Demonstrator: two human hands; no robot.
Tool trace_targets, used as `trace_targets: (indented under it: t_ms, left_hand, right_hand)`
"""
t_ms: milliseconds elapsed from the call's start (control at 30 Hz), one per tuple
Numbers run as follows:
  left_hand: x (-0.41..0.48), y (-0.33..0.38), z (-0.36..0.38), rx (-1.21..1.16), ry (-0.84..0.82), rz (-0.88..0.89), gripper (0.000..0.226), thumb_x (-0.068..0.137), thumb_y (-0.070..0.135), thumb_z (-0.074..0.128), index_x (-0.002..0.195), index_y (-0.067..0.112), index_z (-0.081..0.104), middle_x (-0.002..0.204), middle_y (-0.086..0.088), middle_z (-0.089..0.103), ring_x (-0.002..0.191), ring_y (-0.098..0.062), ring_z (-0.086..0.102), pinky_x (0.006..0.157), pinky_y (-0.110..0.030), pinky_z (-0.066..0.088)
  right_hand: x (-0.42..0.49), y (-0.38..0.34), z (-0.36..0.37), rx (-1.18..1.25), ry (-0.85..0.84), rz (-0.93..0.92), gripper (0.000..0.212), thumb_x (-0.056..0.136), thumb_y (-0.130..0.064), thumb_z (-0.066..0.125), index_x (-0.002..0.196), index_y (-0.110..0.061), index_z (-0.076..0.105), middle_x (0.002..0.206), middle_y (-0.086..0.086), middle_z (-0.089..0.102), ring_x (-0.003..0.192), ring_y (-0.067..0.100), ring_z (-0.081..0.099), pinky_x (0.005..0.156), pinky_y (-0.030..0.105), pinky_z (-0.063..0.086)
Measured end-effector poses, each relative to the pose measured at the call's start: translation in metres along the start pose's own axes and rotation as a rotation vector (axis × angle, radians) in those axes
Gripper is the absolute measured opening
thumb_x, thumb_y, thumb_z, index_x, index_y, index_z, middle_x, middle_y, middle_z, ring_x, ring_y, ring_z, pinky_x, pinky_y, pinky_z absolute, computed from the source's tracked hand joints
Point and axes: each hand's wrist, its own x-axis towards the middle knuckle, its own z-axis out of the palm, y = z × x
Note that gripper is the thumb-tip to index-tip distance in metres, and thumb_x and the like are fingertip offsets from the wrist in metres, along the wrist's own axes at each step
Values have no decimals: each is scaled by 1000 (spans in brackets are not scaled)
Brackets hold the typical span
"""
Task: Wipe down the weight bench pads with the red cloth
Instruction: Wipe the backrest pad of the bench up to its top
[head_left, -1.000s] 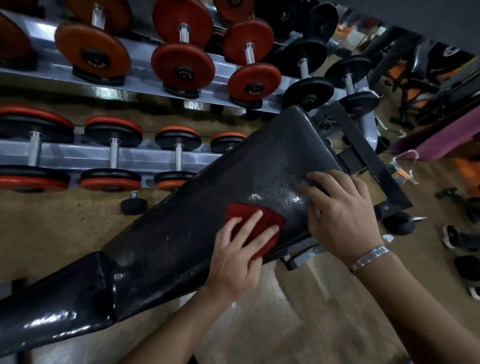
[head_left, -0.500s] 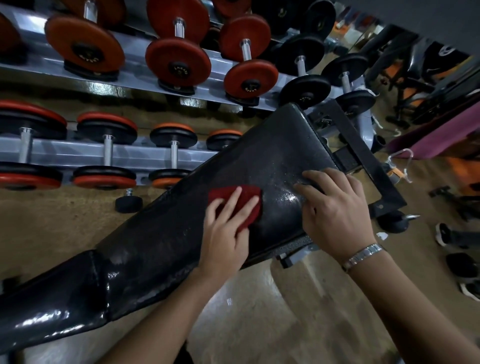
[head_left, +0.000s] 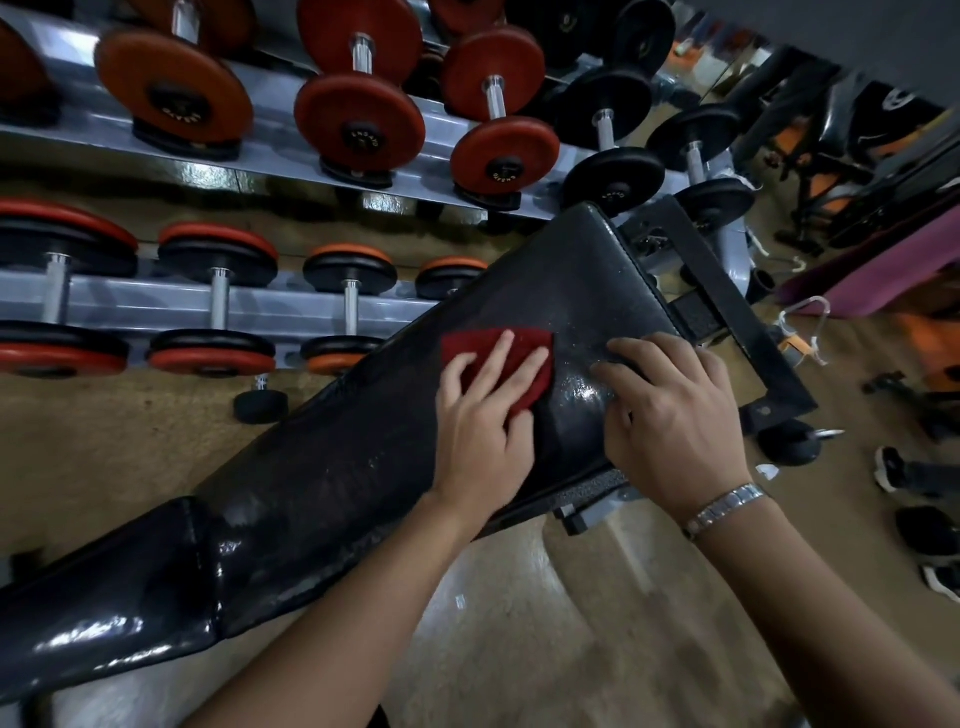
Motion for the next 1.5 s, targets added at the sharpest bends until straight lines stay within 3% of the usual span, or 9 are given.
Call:
trace_targets:
  t_ms: [200, 333, 467, 667, 933, 1133, 1300, 1400, 1500]
  left_hand:
    - [-26, -20, -9, 38, -125, 213, 60, 89, 14, 46, 144, 36, 57, 162, 13, 39, 147, -26, 30, 119, -51, 34]
    - [-21, -46, -23, 51, -89, 82, 62, 88, 16, 41, 143, 39, 58, 160, 12, 42, 144, -27, 34, 119, -51, 35]
    - [20, -13, -13, 5, -17, -45, 59, 90, 21, 41, 143, 39, 57, 160, 10, 43, 142, -27, 33, 122, -45, 29]
    - [5, -14, -15, 26, -77, 165, 58, 87, 12, 43, 138, 29, 65, 155, 7, 49, 142, -28, 37, 122, -40, 30]
    - [41, -24, -18, 10, 26, -106, 59, 90, 14, 45, 142, 39, 59, 157, 10, 47, 142, -23, 35, 123, -21, 18]
    - [14, -35, -25, 64, -79, 144, 62, 84, 9, 46, 139, 30, 64, 156, 9, 48, 143, -25, 37, 124, -36, 27]
    - [30, -60, -36, 93, 11, -37, 58, 85, 15, 42, 135, 31, 67, 150, 10, 55, 134, -24, 44, 119, -44, 35]
    - [61, -34, -26, 35, 40, -104, 57, 87, 21, 40, 137, 35, 65, 151, 10, 54, 137, -20, 41, 123, -32, 26]
    - [70, -9, -18, 1, 23, -34, 56, 88, 20, 42, 137, 34, 65, 152, 8, 53, 139, -18, 38, 120, -19, 20]
  right_hand:
    - [-1, -1, -2, -29, -36, 3, 28, 84, -17, 50, 100, -19, 73, 118, 1, 69, 113, 29, 58, 91, 42, 42]
    - [6, -9, -2, -76, -82, 40, 21, 80, -14, 58, 95, -17, 72, 113, 3, 68, 108, 31, 58, 87, 43, 45]
    - [8, -12, 0, -96, -94, 61, 21, 81, -15, 56, 94, -17, 72, 111, 4, 67, 105, 32, 58, 87, 44, 45]
    - [3, -14, 0, -67, -35, 31, 17, 79, -12, 59, 91, -14, 72, 111, 6, 68, 107, 34, 59, 89, 46, 46]
    - [5, -14, 6, -13, 34, 38, 21, 80, -9, 59, 95, -13, 73, 113, 6, 70, 112, 35, 61, 94, 47, 44]
    - [3, -11, 6, 29, 52, 29, 21, 79, -7, 60, 95, -12, 73, 111, 5, 70, 110, 35, 62, 92, 48, 45]
    - [3, -10, 8, 29, 50, 30, 24, 81, -6, 58, 98, -11, 74, 113, 6, 70, 111, 37, 62, 94, 48, 45]
    - [4, -12, 7, 32, 54, 48, 22, 80, -6, 58, 95, -11, 73, 110, 6, 70, 109, 37, 62, 93, 49, 46]
    - [4, -12, 8, 38, 57, 51, 20, 80, -6, 58, 93, -10, 73, 109, 7, 70, 109, 38, 62, 93, 50, 46]
